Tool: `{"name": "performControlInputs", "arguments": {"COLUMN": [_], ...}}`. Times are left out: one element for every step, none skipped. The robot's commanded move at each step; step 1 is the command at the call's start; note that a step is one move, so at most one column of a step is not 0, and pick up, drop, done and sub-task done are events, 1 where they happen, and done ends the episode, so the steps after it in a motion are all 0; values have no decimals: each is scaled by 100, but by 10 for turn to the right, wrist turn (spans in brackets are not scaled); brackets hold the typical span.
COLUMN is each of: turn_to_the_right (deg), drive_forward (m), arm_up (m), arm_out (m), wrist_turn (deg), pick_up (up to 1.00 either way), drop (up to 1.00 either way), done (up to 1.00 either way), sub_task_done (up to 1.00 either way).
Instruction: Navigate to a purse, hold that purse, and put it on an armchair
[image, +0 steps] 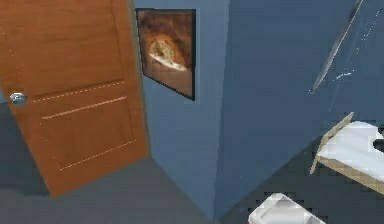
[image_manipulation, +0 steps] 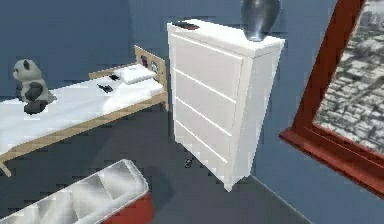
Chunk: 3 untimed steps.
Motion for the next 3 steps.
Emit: {"name": "performControlInputs", "arguments": {"turn_to_the_right": [-150, 0, -450], "drive_forward": [0, 35, 0], "arm_up": [0, 0, 0], "arm_out": [0, 0, 0], "wrist_turn": [0, 0, 0], "pick_up": [0, 0, 0], "drop": [0, 0, 0], "done": [0, 0, 0], "sub_task_done": [0, 0, 0]}}
